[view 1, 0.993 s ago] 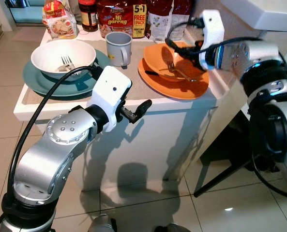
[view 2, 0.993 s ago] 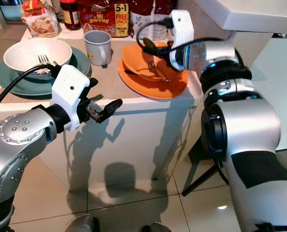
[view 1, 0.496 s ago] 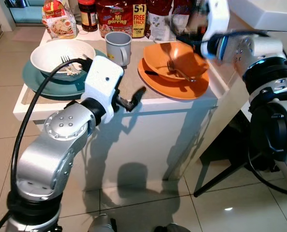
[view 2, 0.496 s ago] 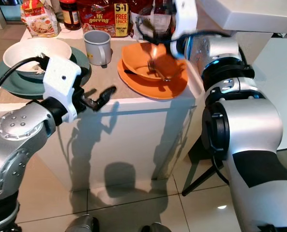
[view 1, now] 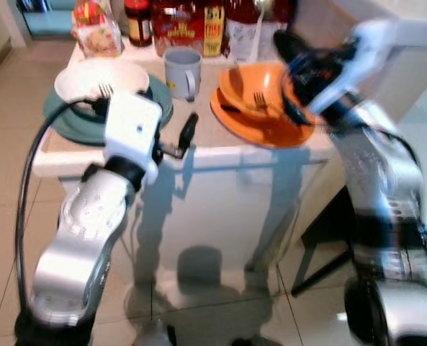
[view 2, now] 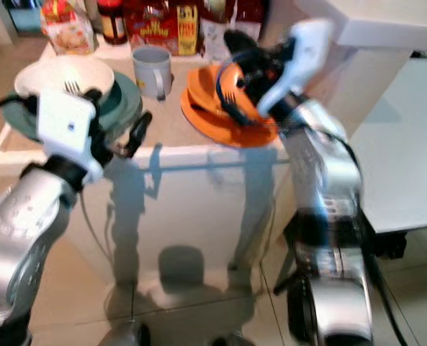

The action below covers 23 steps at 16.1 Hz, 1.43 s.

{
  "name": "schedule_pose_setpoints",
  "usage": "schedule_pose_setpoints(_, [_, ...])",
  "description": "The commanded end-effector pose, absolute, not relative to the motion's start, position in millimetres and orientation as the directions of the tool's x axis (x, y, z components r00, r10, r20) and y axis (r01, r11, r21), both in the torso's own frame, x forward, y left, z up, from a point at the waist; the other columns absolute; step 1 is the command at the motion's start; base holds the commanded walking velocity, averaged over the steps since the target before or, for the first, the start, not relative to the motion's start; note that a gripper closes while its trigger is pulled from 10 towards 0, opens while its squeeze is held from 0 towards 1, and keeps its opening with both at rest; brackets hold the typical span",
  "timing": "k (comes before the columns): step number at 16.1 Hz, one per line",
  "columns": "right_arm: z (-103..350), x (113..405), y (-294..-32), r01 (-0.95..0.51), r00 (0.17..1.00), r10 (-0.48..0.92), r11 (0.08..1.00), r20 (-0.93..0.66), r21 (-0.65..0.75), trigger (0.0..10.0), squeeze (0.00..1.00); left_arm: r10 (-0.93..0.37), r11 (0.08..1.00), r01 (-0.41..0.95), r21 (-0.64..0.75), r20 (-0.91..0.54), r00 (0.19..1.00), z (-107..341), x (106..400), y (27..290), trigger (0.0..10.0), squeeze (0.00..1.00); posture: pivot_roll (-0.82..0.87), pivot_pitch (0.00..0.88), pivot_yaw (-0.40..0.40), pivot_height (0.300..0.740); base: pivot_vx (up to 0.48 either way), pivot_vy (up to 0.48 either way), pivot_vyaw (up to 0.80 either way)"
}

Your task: Setting the table

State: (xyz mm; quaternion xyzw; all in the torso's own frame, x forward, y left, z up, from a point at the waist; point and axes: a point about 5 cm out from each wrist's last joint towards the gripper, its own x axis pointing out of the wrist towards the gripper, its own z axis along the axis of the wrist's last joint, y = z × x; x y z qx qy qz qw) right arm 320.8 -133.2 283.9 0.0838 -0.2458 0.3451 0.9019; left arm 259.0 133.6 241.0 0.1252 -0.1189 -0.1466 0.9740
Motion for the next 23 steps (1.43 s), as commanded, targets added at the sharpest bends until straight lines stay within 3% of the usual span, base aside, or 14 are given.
schedule_pose_setpoints(1, [283.9, 307.6, -129.1, -0.699, 0.596, 0.623, 0.713, 0.507, -0.054, 10.0, 0.0, -0.332, 0.921, 0.266, 0.284, 0.22, 0.917, 243.5, 254.6, 133.8, 10.0, 0.0, 0.01, 0.072, -0.049, 0.74, 0.0, 0.0, 0.0])
schedule_pose_setpoints(3, [256.9, 268.4, -129.0, -0.759, 0.566, 0.678, 0.65, 0.469, -0.024, 10.0, 0.0, -0.364, 0.91, 0.296, 0.292, 0.216, 0.906, 233.9, 247.7, 130.9, 10.0, 0.0, 0.02, 0.068, -0.052, 0.74, 0.0, 0.0, 0.0])
schedule_pose_setpoints(7, [227.2, 239.1, -116.3, -0.769, 0.607, 0.701, 0.636, 0.375, 0.057, 10.0, 0.0, -0.325, 0.929, 0.268, 0.255, 0.213, 0.922, 222.6, 243.6, 135.4, 10.0, 0.0, 0.02, 0.069, -0.067, 0.74, 0.0, -0.099, 0.0])
schedule_pose_setpoints(14, [211.6, 233.9, -129.3, -0.733, 0.665, 0.691, 0.676, 0.283, 0.072, 10.0, 0.0, -0.261, 0.946, 0.209, 0.248, 0.203, 0.944, 215.1, 246.2, 148.0, 10.0, 0.0, 0.01, 0.052, -0.063, 0.74, 0.0, -0.48, 0.0])
schedule_pose_setpoints(18, [201.4, 236.9, -133.9, -0.675, 0.725, 0.63, 0.731, 0.277, 0.103, 10.0, 0.0, -0.306, 0.91, 0.244, 0.334, 0.146, 0.941, 206.1, 253.7, 133.5, 10.0, 0.0, 0.02, 0.063, -0.058, 0.74, 0.0, -0.48, 0.0])
schedule_pose_setpoints(23, [202.2, 243.6, -143.9, -0.586, 0.792, 0.537, 0.803, 0.291, 0.111, 10.0, 0.0, -0.333, 0.904, 0.263, 0.336, 0.17, 0.928, 212.8, 266.2, 126.6, 10.0, 0.0, -0.01, 0.08, -0.01, 0.74, 0.0, -0.48, 0.79])
